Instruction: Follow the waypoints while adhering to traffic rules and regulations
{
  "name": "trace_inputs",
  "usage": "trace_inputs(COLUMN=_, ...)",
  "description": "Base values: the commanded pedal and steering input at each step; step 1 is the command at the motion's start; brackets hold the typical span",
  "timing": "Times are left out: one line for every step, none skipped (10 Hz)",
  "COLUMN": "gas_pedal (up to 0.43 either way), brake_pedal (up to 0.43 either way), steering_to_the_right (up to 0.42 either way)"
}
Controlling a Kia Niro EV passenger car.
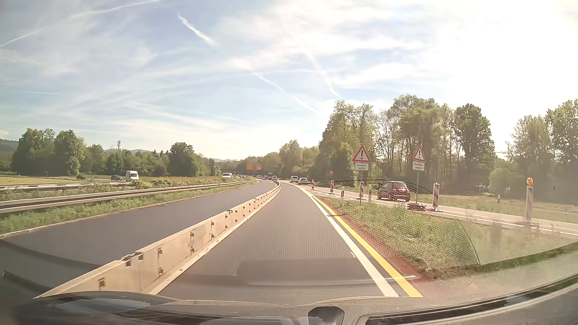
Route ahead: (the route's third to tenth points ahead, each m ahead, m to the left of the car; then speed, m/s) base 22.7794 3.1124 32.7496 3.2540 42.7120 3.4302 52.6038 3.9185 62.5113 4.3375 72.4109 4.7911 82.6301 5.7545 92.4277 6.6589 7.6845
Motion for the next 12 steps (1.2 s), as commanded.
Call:
trace_inputs(gas_pedal=0.047, brake_pedal=0.0, steering_to_the_right=-0.002)
trace_inputs(gas_pedal=0.047, brake_pedal=0.0, steering_to_the_right=-0.002)
trace_inputs(gas_pedal=0.047, brake_pedal=0.0, steering_to_the_right=-0.001)
trace_inputs(gas_pedal=0.047, brake_pedal=0.0, steering_to_the_right=-0.001)
trace_inputs(gas_pedal=0.047, brake_pedal=0.0, steering_to_the_right=-0.001)
trace_inputs(gas_pedal=0.047, brake_pedal=0.0, steering_to_the_right=-0.001)
trace_inputs(gas_pedal=0.047, brake_pedal=0.0, steering_to_the_right=-0.001)
trace_inputs(gas_pedal=0.047, brake_pedal=0.0, steering_to_the_right=-0.001)
trace_inputs(gas_pedal=0.047, brake_pedal=0.0, steering_to_the_right=-0.001)
trace_inputs(gas_pedal=0.047, brake_pedal=0.0, steering_to_the_right=-0.001)
trace_inputs(gas_pedal=0.047, brake_pedal=0.0, steering_to_the_right=-0.001)
trace_inputs(gas_pedal=0.047, brake_pedal=0.0, steering_to_the_right=-0.001)
